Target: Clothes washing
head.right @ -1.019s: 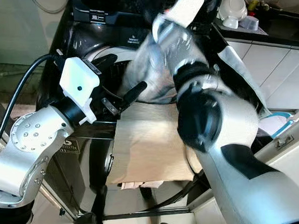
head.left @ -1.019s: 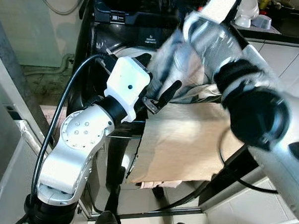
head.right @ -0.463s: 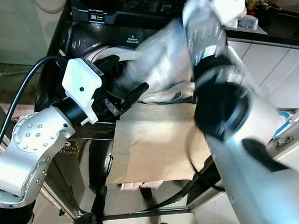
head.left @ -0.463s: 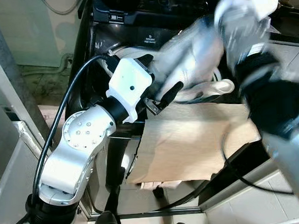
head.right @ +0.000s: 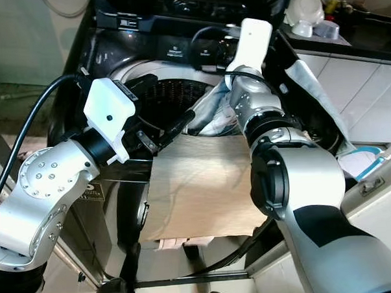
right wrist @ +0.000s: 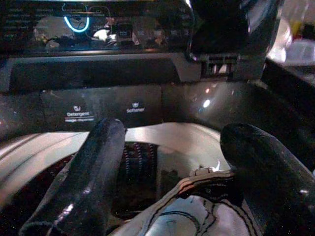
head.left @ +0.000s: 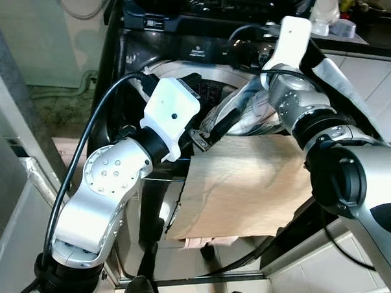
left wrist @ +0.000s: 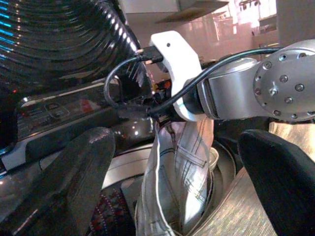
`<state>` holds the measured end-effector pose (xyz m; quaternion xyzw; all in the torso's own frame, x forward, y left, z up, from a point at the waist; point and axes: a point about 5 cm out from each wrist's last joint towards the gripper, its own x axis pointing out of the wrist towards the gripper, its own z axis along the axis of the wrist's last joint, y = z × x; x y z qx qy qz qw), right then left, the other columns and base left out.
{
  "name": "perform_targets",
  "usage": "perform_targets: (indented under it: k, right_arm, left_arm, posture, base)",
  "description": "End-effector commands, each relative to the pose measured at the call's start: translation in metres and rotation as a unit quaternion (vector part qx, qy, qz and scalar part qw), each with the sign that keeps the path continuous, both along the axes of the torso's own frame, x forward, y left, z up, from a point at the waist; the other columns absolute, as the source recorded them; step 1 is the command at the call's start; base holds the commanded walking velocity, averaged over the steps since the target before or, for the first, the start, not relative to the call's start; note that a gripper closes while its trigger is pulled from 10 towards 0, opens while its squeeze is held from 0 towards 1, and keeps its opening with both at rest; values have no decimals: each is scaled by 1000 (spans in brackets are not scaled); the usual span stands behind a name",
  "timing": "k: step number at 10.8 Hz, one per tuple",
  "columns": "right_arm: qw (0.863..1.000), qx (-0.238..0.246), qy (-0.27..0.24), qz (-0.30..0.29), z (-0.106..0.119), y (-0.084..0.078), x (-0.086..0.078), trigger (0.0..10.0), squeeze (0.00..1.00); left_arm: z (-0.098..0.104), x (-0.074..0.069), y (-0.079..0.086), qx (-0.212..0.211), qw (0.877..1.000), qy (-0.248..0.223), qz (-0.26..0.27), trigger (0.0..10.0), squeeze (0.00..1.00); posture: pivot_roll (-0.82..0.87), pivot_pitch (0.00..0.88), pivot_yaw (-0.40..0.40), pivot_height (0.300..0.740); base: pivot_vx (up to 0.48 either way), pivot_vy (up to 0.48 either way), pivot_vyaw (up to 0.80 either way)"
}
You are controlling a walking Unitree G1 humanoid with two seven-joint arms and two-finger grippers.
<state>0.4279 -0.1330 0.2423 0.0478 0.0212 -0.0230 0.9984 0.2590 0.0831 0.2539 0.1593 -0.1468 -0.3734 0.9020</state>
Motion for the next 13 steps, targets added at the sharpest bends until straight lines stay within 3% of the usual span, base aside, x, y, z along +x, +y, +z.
perform_targets:
  k: [1,3,4,5,6,7,8,9,10,11,12,13]
  right_arm:
    - [999,-28,-35,-16,19,-10,2,0,0]
    - [999,-27,-30,-18,18,-9,2,0,0]
    - [999,-31,-25,-20,16,-9,2,2431,0]
    - [999,-33,-22,-27,14,-11,1,3451,0]
    - [999,31,-16,-13,13,-7,2,10000,0]
    - [998,67,-14,3,15,1,2,10000,690]
    - [996,69,-18,47,24,30,2,10000,1000]
    - [989,51,-37,136,42,82,-5,10000,1000]
    - [973,37,-72,217,67,129,-18,10000,1000]
    - [957,77,-115,256,100,151,-28,10000,1000]
    - [956,99,-160,227,130,134,-26,10000,1000]
    - [965,85,-170,181,134,109,-18,10000,1000]
  left_arm:
    - [0,-1,-3,2,1000,-1,-11,10000,0]
    - [1,-1,-3,3,1000,-2,-12,10000,0]
    - [1,-1,-3,4,1000,-4,-13,10000,0]
    - [1,-1,-3,5,1000,-4,-13,10000,0]
    - [1,-1,-4,5,1000,-3,-14,10000,0]
    - [0,-1,-4,5,1000,-3,-15,10000,0]
    - [0,-1,-6,6,1000,-2,-19,10000,0]
    - [-1,-1,-8,6,1000,-1,-24,10000,0]
    - [-2,-2,-12,6,1000,0,-28,10000,0]
    - [-1,-1,-13,3,1000,-1,-27,10000,0]
    - [-1,0,-13,1,1000,-2,-23,10000,0]
    - [-1,0,-12,0,1000,-2,-22,10000,0]
  posture:
    - [109,0,-130,740]
    - [109,0,-128,740]
    - [109,0,-127,740]
    - [109,0,-128,740]
    - [109,0,-128,740]
    - [107,0,-125,740]
    - [109,0,-125,740]
    - [105,0,-128,740]
    - [111,0,-137,740]
    - [112,0,-145,740]
    - [111,0,-147,740]
    - [106,0,-145,740]
  base:
    - [0,0,0]
    - [0,0,0]
    - [0,0,0]
    - [0,0,0]
    - [0,0,0]
    - [0,0,0]
    - [0,0,0]
    - [0,0,0]
    - [0,0,0]
    - [0,0,0]
    - [0,0,0]
    - [0,0,0]
